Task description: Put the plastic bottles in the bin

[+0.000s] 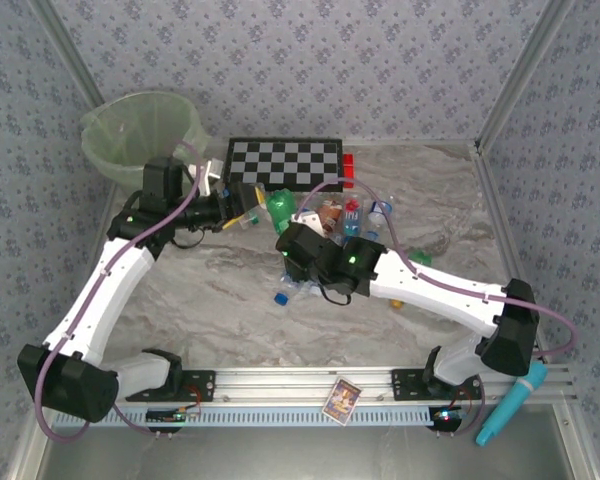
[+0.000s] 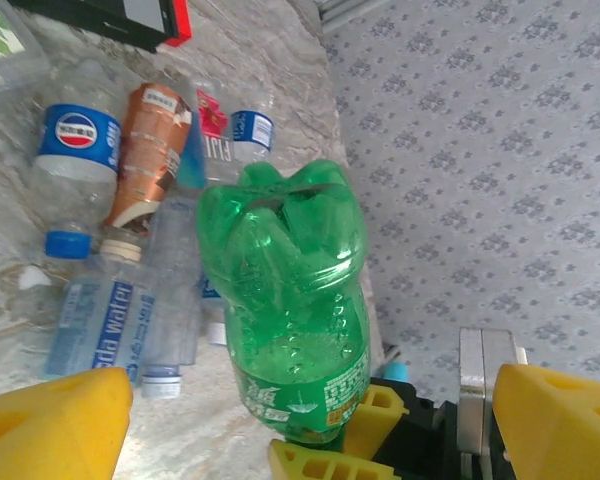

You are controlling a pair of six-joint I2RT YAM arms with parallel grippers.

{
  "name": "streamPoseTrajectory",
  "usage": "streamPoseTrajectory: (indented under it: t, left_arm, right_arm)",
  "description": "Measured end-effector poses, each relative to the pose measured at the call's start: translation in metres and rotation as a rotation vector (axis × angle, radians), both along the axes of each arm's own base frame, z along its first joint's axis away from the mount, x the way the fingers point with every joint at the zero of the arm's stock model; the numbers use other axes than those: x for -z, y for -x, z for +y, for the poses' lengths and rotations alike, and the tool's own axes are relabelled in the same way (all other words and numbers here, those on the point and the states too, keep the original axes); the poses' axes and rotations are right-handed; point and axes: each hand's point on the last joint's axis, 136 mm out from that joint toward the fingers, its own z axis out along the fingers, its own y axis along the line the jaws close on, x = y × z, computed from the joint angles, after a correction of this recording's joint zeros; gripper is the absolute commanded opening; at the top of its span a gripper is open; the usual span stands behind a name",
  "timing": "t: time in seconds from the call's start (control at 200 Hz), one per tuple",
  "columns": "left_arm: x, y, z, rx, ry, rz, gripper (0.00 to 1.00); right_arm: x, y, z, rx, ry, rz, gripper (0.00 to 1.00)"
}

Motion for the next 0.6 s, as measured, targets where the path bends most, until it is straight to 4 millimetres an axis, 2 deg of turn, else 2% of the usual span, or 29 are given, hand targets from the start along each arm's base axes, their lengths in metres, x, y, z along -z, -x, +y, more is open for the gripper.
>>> streamPoseTrajectory:
  t: [0.29,0.445,0.6]
  left_arm:
    - [0.014,0.004,-0.009,0.027,0.086,0.077,0.90]
    - [0.012,0.003,-0.011,0.029,0.111,0.082,0.89]
    - [0.011,0.003,-0.012,0.029,0.132,0.088,0.83]
  right_arm:
    - [-0.014,-0.002,0.019,-0.077,0.003,-0.033,0.31]
    - [-0.020,0.002,0.032,-0.116,0.001,-0.051,0.31]
    - [-0.022,0.006,0.042,-0.144,0.004,-0.060,0.31]
